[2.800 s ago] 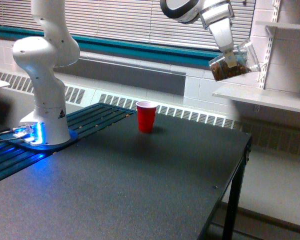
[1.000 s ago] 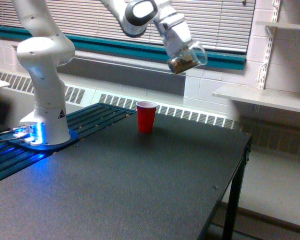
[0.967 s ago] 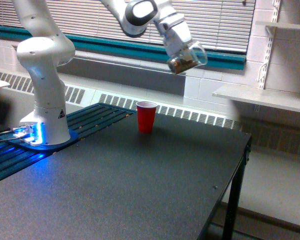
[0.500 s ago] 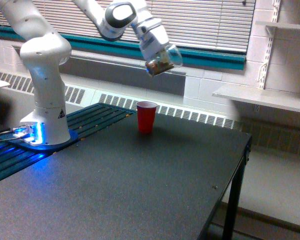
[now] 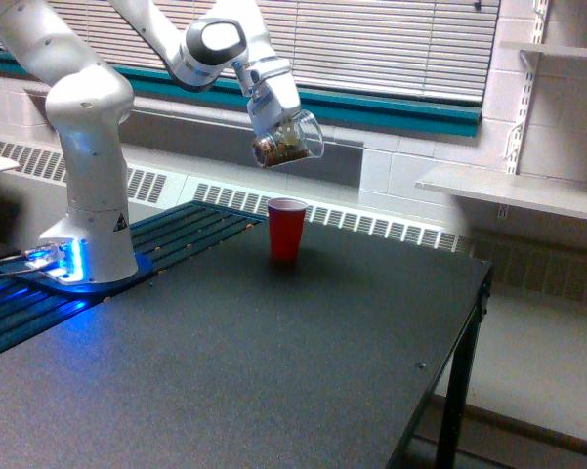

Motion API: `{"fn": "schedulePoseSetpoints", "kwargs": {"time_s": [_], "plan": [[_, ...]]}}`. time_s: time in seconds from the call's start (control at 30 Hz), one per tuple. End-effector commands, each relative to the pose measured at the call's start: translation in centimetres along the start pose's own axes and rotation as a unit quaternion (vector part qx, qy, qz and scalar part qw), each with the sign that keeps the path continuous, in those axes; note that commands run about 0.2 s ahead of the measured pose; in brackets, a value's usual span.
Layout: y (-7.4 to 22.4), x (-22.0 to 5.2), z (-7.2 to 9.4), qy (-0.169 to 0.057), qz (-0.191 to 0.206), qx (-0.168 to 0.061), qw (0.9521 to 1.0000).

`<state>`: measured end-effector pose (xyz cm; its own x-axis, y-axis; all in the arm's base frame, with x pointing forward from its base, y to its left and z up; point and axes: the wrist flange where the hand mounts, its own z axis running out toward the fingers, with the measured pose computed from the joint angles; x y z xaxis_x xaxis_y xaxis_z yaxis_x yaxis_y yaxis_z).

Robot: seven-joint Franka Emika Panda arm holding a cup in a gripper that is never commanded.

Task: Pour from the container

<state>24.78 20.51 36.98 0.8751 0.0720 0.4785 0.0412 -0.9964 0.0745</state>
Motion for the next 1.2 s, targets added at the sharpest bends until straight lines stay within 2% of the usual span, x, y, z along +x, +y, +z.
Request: {"fn": "schedulePoseSetpoints", "kwargs": {"time_s": [0.03, 0.6, 1.03, 1.2], "plan": [[-0.7, -2.2, 0.9, -0.023, 0.01, -0.007, 0.9997], [-3.7, -6.2, 1.9, -0.054, 0.012, -0.011, 0.9984], [-4.1, -7.9, 2.3, -0.079, 0.031, -0.026, 0.9961], [-3.8, -8.2, 2.6, -0.096, 0.036, -0.034, 0.9941]]}}
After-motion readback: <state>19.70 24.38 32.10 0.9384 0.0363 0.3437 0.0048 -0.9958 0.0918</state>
